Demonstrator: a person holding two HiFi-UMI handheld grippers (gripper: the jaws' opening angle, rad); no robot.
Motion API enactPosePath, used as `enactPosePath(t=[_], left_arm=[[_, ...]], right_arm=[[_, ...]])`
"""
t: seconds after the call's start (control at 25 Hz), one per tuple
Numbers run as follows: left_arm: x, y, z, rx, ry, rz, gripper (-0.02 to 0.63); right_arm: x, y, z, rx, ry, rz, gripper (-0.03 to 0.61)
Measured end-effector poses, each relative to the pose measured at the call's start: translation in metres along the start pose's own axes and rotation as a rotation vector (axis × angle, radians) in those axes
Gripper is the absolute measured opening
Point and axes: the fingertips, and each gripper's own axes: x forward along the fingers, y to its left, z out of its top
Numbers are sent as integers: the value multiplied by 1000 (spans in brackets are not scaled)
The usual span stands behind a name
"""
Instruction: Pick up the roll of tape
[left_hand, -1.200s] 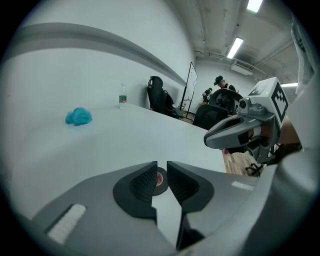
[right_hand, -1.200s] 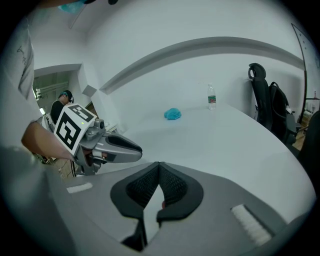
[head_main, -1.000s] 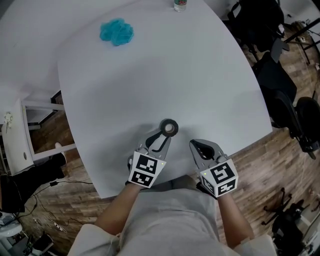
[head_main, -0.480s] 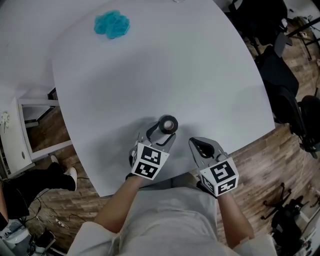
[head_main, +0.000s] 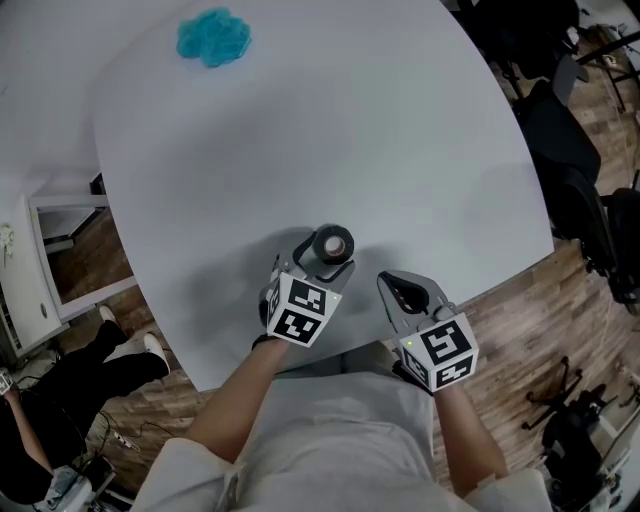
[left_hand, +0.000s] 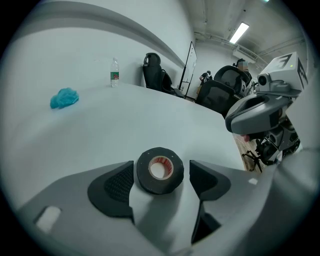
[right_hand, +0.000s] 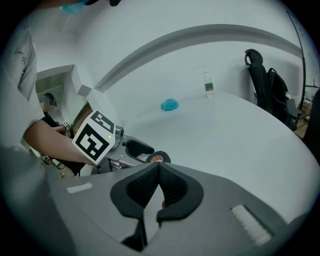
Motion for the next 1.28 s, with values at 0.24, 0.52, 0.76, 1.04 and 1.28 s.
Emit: enactPosePath(t=[0.24,0.52,0.76,1.04,1.28], left_arm=[[10,-1,-5,11,22,1,390],[17,2,-5,31,26,26,393],[19,1,-8,80,43,59,387],[19,2,-7,72,44,62,360],[18,3,-6,63,36,69,354]], right_arm=[[1,-3,-5,14,10,0,6],[4,-4,-9,28,19,2,6],[6,-7,-11,34,22,1,6],[8,-5,-10,38,20,7,6],[7,-7,-11,43,20,5,6]])
